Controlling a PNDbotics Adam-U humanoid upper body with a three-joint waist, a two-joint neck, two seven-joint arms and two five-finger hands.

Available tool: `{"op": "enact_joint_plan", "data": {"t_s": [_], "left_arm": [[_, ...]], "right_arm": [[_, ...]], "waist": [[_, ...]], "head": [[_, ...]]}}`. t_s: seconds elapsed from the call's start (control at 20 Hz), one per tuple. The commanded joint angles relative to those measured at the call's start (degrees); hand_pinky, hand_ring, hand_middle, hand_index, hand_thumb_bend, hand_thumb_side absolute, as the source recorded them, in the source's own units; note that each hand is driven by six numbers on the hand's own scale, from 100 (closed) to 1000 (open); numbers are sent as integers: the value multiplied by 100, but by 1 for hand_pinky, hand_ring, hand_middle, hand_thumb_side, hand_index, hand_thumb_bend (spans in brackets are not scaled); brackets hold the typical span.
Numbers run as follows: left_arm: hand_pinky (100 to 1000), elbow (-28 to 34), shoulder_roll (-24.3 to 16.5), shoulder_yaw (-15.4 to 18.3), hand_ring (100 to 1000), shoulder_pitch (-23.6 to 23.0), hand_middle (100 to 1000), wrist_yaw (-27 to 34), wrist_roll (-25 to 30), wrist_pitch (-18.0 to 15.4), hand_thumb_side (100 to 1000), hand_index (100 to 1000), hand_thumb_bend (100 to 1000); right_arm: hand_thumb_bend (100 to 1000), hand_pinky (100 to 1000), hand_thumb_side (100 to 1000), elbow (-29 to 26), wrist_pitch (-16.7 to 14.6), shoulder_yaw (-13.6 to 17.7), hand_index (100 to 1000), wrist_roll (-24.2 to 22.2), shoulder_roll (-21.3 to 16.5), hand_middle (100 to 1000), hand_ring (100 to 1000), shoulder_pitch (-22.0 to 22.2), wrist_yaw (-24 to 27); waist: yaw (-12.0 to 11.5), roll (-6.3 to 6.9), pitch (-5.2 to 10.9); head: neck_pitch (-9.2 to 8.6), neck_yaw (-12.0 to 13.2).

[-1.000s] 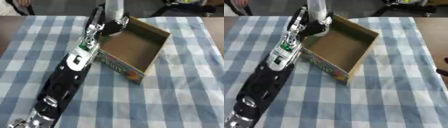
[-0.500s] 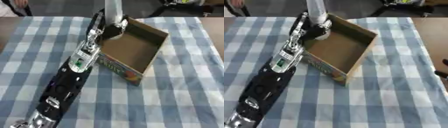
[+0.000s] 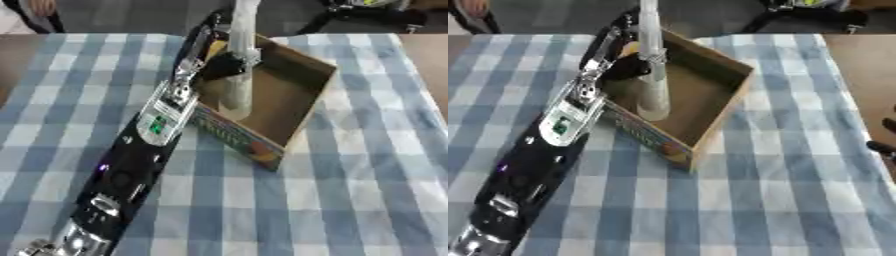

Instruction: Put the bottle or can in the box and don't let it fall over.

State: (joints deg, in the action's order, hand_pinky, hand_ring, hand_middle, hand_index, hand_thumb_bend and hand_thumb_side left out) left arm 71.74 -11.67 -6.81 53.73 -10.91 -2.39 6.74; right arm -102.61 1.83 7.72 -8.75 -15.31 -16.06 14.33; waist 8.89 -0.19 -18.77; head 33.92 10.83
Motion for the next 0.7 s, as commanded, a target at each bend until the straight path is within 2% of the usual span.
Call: {"op": "enact_joint_plan", "data": {"t_s": [0.05, 0.35, 0.7], "left_arm": [[1000, 200, -187, 37, 715, 9, 814, -72, 50, -11, 392, 928, 711], [1000, 705, -454, -23, 712, -401, 810, 76, 206, 11, 386, 922, 692], [1000, 1673, -924, 28, 707, -1037, 804, 505, 295, 165, 385, 922, 670]], "right_arm": [[100, 811, 711, -60, 1, 42, 906, 25, -81, 1000, 998, -17, -18], [100, 811, 706, -70, -6, 77, 906, 57, -121, 1000, 998, 12, -3], [100, 811, 696, -104, -42, 120, 905, 102, -202, 1000, 998, 53, 25]], "waist": [[-26, -18, 146], [-145, -23, 217], [-267, -52, 309]], "head": [[1, -51], [53, -153], [124, -282]]}}
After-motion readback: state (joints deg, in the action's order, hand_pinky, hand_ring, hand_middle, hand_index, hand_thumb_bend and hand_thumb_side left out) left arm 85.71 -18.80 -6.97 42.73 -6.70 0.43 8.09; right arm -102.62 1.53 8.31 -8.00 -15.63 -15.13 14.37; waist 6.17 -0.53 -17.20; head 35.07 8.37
